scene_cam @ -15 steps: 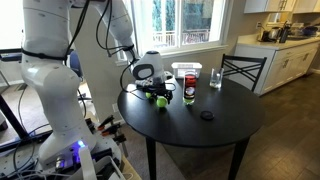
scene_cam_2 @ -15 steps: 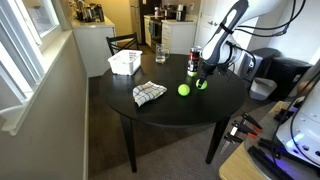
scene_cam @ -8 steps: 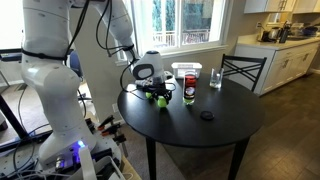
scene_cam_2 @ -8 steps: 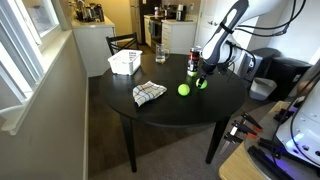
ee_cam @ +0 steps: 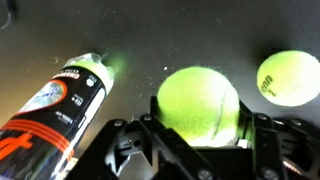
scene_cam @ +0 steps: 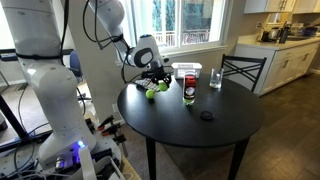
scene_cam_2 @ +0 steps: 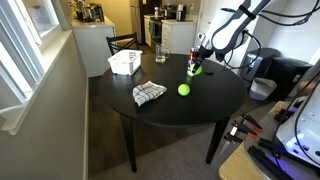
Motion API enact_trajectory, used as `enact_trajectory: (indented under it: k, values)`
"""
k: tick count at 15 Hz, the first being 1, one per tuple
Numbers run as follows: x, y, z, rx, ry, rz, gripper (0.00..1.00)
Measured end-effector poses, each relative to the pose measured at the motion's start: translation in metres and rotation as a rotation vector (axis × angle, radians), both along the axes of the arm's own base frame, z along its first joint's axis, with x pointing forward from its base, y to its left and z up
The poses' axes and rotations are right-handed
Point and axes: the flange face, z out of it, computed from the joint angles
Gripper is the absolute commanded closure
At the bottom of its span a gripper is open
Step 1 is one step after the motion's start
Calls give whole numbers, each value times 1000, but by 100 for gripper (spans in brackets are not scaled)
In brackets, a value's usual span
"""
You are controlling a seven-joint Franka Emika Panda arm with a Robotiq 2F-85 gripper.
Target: Put the tennis ball inside the container
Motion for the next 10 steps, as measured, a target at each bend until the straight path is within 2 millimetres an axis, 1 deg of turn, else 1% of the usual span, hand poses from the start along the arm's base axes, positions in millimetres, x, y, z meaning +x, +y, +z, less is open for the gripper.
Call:
enact_trajectory:
  k: [2,4,8,10]
  values:
    - [-3,4,29,-7,-57,12,57]
    - [-7,1,55,-28,-111,16,57]
    - [-14,-19,103,-78,-225,-23,57]
    - [-19,-29,124,-90,-274,-54,57]
